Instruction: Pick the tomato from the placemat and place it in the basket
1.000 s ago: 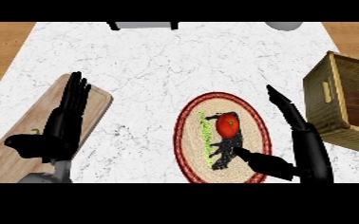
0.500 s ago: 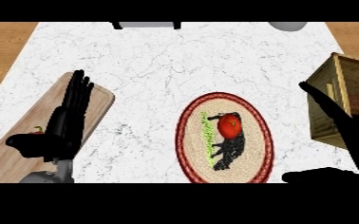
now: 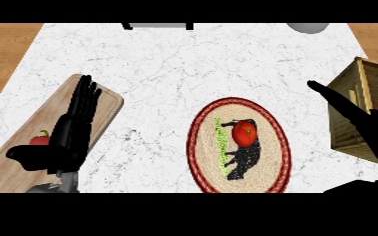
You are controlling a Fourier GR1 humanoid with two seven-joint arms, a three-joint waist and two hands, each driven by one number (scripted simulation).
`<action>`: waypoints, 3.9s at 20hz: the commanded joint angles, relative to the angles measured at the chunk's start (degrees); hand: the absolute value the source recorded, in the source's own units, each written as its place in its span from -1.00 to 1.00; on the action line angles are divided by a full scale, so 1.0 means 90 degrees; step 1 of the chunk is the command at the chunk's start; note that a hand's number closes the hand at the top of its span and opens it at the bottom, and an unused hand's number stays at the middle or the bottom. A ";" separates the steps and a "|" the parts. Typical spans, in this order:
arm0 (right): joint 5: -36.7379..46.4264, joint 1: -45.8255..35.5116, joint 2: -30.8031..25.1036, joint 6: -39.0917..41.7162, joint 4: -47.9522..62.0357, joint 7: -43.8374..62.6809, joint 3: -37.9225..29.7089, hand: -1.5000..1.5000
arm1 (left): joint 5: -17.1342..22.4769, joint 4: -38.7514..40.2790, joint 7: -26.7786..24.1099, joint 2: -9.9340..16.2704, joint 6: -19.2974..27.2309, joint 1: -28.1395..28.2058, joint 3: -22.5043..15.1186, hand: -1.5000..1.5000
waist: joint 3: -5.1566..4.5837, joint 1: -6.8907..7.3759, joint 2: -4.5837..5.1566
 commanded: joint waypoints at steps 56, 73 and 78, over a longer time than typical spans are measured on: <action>0.4609 0.0717 0.3838 0.0324 0.4041 -0.3122 0.0228 -1.00 | -0.1179 0.0400 0.0106 -0.1346 -0.1165 -0.0111 0.1098 0.00 | 0.0010 -0.0040 0.0008; 0.5008 0.0384 0.4345 0.0175 0.5392 -0.3700 0.0157 1.00 | -0.1047 0.0244 0.0288 -0.1328 -0.1473 -0.0295 0.1479 0.00 | 0.0010 -0.0029 0.0009; 0.5266 0.0239 0.4022 0.0503 0.5219 -0.4084 0.0290 1.00 | -0.1245 -0.0002 0.0083 -0.1383 -0.1515 0.0258 0.1277 0.00 | 0.0010 -0.0021 0.0005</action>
